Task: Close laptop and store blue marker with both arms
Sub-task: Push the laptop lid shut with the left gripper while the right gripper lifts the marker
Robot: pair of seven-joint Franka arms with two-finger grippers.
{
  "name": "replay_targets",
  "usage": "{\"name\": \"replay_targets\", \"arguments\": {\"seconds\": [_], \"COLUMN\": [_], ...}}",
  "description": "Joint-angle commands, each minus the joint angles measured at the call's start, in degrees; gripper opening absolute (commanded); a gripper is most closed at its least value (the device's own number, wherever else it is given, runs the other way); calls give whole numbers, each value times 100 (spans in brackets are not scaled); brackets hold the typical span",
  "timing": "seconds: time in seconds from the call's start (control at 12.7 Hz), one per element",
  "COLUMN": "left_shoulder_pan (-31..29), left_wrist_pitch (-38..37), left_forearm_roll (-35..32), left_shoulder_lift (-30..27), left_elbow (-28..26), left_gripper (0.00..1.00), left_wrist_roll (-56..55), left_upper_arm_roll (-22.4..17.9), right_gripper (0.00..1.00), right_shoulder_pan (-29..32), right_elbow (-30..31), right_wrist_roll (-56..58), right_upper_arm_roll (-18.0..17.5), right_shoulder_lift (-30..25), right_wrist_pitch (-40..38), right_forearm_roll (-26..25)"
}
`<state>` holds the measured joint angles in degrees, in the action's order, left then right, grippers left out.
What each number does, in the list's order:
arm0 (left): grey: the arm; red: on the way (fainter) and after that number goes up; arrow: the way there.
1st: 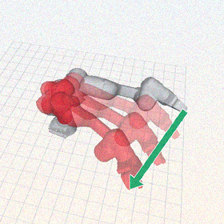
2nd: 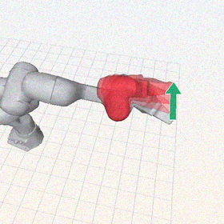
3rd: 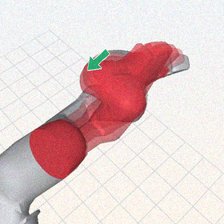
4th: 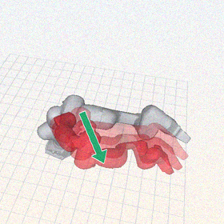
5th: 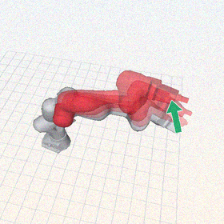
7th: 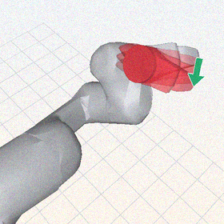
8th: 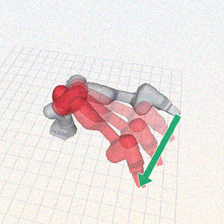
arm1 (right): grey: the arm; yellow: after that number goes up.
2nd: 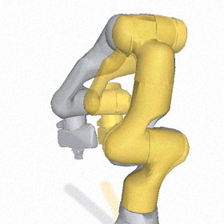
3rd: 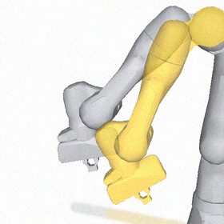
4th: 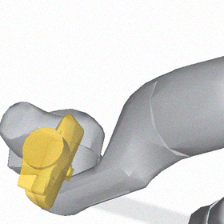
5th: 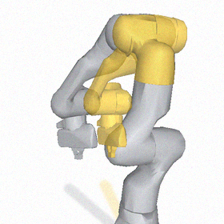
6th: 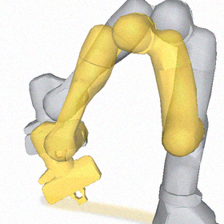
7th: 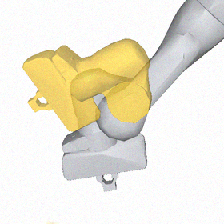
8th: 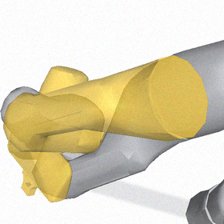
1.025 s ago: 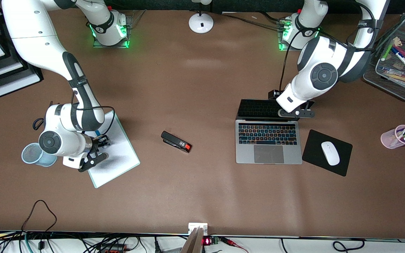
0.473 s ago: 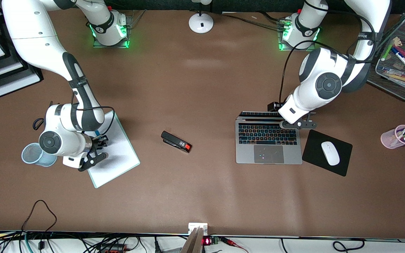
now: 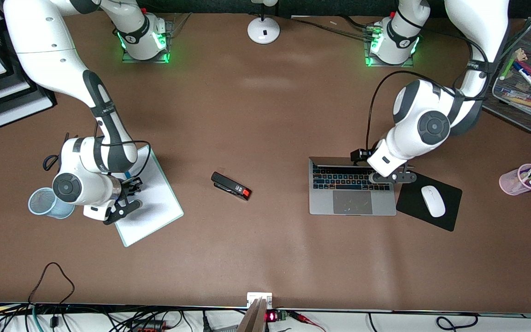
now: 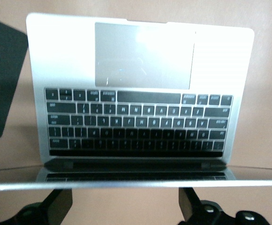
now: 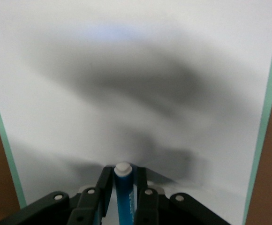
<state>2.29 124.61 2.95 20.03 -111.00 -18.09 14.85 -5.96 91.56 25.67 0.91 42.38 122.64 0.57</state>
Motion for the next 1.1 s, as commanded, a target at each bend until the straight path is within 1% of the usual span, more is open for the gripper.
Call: {"name": "replay_targets", "arguments": {"seconds": [0.0,0.08,0.24,0.39,0.55,0.79,0.87,1.02], "left_shoulder_pan": [-45,-45,-45,-27,-19,-19,-10,-10], "left_wrist_pitch": [124,247,493,652,687,994,1117,1250], "left_forearm_roll": [110,110,110,110,110,92,83,66], "left_shoulder_lift": [440,545,678,774,993,1275,1345,1512], "left_elbow": [404,413,413,482,667,711,711,799], "left_gripper": [100,100,100,100,100,100,100,100], "left_wrist_roll": [-2,7,33,60,68,86,86,86], "left_upper_arm_roll": [26,26,26,26,26,26,26,26], "right_gripper": [28,16,0,0,0,0,0,0], "right_shoulder_pan": [25,25,16,16,42,235,322,612], "right_elbow": [29,12,-6,-146,-506,-1199,-1315,-1324], "right_wrist_roll": [8,8,0,-9,17,122,244,884], "right_upper_arm_roll": [-21,-12,-21,-12,6,23,23,23], "right_shoulder_lift": [-2,-11,-19,-63,-185,-633,-817,-1152], "right_wrist_pitch": [23,23,-3,-30,-300,-1047,-1171,-1234], "right_forearm_roll": [-65,-57,-39,-21,-30,-65,-65,-30]}}
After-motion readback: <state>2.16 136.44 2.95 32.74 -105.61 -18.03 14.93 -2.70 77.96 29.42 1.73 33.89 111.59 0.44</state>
